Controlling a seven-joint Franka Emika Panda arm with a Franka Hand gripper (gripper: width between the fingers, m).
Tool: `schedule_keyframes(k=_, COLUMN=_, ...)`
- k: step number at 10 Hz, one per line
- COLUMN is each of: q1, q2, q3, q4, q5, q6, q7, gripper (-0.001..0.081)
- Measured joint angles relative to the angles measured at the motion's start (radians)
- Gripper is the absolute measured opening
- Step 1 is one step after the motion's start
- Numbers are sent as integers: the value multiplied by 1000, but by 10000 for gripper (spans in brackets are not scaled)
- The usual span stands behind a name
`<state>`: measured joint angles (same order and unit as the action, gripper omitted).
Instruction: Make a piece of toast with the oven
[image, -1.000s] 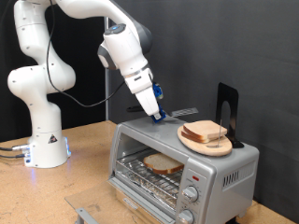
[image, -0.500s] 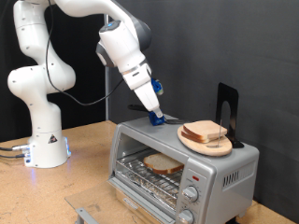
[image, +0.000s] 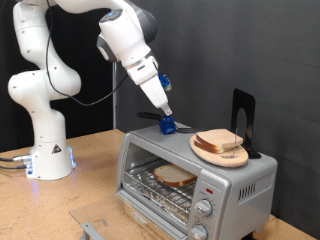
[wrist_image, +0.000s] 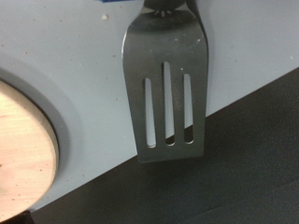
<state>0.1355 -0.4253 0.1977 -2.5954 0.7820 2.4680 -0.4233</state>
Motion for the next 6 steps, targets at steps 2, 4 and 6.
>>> schedule_keyframes(k=2, q1=0, q2=-6, q3=-15, q4=-9, q5=35, q6=3, q7=-28, gripper=809)
schedule_keyframes(k=4, q1=-7, q2=-54, q3=-82, q4=-35, q5=47, q6=-69, q7=-72, gripper=809)
schedule_keyframes(k=6, q1=-39, q2=-124, q3=-151, q4=-69, q5=30, q6=-159, q7=-108, gripper=809)
